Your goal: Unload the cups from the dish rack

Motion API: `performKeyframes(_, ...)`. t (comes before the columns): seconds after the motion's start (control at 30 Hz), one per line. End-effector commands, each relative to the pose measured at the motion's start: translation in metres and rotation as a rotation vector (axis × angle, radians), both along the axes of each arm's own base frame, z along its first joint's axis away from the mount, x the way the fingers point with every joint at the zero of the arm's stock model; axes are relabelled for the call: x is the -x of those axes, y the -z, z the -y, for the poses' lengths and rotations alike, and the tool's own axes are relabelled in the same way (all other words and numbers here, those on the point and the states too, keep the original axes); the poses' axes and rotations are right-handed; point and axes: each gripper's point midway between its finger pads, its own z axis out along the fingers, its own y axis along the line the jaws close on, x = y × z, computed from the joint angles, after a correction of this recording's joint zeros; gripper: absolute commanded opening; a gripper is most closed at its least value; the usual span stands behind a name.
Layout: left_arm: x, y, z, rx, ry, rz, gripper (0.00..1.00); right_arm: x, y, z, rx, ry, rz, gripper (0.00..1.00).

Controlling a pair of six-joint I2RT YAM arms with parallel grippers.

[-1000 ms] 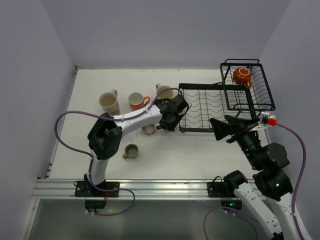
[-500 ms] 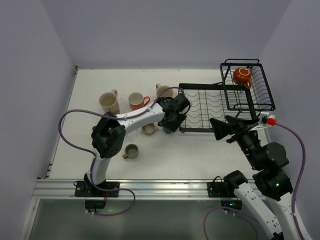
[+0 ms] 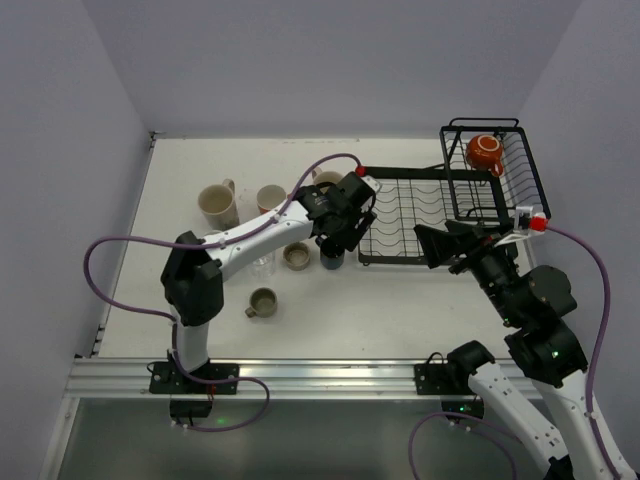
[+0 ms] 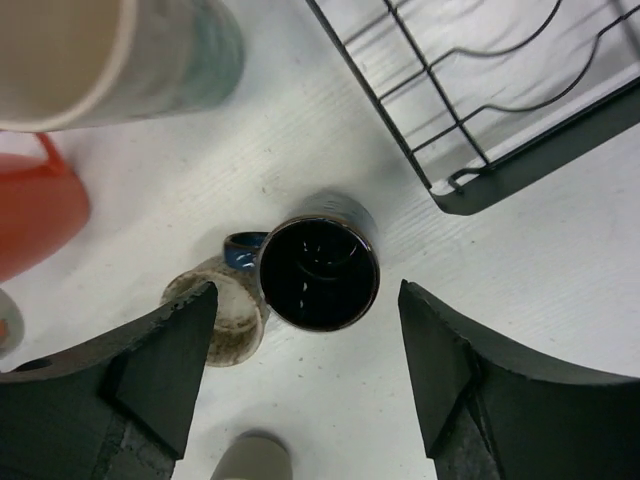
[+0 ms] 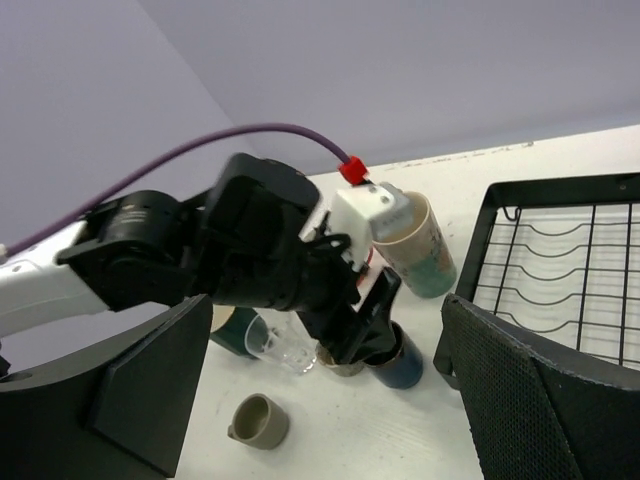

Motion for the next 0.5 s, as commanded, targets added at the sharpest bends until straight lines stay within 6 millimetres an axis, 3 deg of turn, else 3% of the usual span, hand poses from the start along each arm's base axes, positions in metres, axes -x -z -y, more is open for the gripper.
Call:
performKeyframes(0.0, -0.019, -0.097, -0.001, 0.193, -0.064, 0.219, 0.78, 0.006, -0.033, 0.002, -0.037, -0.004, 0.057, 0.99)
performKeyframes(0.03, -0.017, -0.115, -0.003, 0.244, -0.064, 0.26, 0.79, 0.004, -0.034, 0.003, -0.033, 0.009, 0.056, 0.99)
performKeyframes(0.17, -0.004, -0.152, -0.013, 0.368, -0.061, 0.334, 0.81, -0.006, -0.043, 0.015, 0.003, 0.089, 0.066, 0.99)
performKeyframes(0.2, 0.007, -0.16, -0.019, 0.411, -0.045, 0.337, 0.81, -0.009, -0.046, 0.019, 0.012, 0.113, 0.073, 0.99)
performKeyframes(0.33, 0.035, -0.2, -0.026, 0.617, 0.02, 0.411, 0.82, -0.049, -0.04, 0.054, 0.138, 0.379, 0.026, 0.97)
performKeyframes(0.47, 0.064, -0.216, -0.05, 0.723, 0.058, 0.464, 0.86, -0.083, -0.034, 0.076, 0.259, 0.534, -0.047, 0.96)
